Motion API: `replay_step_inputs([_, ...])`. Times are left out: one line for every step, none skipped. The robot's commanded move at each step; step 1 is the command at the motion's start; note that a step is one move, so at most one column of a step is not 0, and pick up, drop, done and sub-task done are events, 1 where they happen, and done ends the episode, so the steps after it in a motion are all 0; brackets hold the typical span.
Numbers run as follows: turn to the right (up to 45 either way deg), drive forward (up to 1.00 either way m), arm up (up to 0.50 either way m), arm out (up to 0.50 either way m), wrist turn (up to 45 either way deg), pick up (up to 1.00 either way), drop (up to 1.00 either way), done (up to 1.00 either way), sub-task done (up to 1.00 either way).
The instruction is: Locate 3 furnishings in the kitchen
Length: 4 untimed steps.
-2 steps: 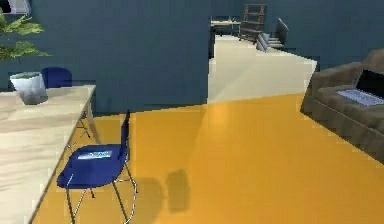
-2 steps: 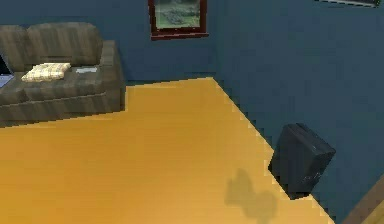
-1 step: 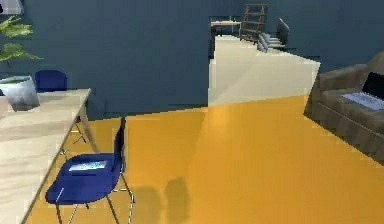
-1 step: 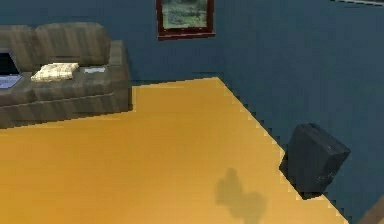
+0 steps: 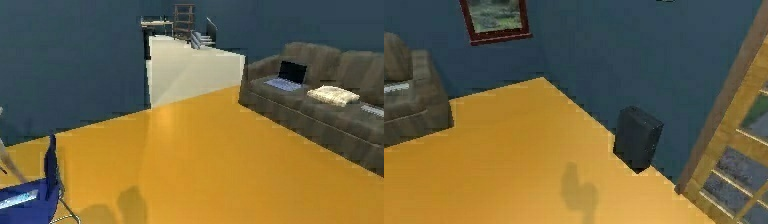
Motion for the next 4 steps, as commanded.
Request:
replay_step_inputs([0.0,1.00,0.00,0.00,0.0,0.00,0.00,0.00,0.00])
replay_step_inputs([0.0,1.00,0.00,0.00,0.0,0.00,0.00,0.00,0.00])
replay_step_inputs([0.0,1.00,0.00,0.00,0.0,0.00,0.00,0.00,0.00])
replay_step_inputs([-6.0,0.00,0.00,0.00,0.0,0.00,0.00,0.00,0.00])
